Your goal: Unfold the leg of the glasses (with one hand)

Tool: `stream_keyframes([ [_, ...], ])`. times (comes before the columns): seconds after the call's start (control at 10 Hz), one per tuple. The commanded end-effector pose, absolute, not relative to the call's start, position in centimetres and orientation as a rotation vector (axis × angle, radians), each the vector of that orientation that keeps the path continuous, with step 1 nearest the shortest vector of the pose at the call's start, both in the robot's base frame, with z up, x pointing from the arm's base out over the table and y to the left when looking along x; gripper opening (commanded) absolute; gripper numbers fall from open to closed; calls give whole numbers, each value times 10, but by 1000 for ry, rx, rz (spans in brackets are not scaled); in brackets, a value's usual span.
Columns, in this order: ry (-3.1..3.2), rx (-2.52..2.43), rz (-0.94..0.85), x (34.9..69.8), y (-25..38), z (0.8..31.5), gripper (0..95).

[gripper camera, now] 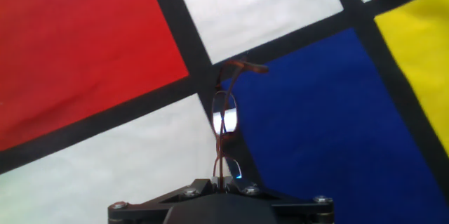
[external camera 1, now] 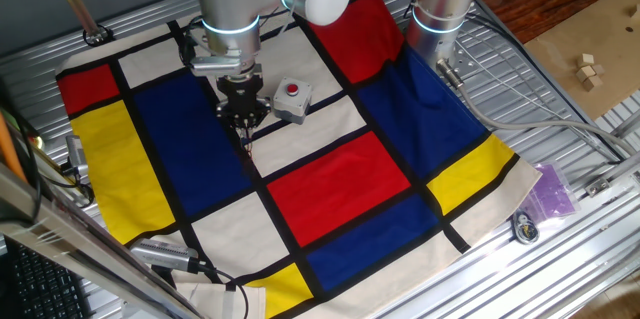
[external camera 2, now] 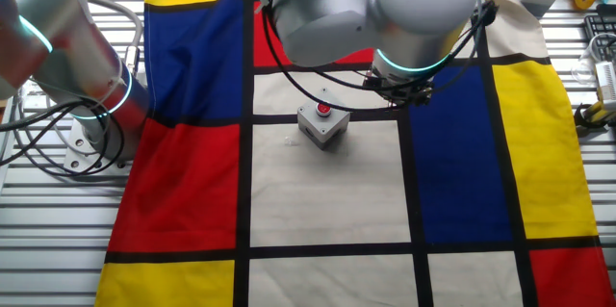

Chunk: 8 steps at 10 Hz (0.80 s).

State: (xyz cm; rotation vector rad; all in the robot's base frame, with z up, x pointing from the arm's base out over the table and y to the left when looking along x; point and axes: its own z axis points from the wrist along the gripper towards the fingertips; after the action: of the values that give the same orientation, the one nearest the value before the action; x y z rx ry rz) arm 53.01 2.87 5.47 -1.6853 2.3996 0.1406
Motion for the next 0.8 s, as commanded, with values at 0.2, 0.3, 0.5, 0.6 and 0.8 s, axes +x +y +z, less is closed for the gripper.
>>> stream_keyframes([
  [0.2,2394,-1707,130,536,28,57,0],
  [0.3,2394,-1709,131,539,28,58,0],
  [0.5,2396,-1710,131,541,28,59,0],
  [0.6,2399,-1710,133,542,27,60,0],
  [0.8,2402,-1714,139,546,24,64,0],
])
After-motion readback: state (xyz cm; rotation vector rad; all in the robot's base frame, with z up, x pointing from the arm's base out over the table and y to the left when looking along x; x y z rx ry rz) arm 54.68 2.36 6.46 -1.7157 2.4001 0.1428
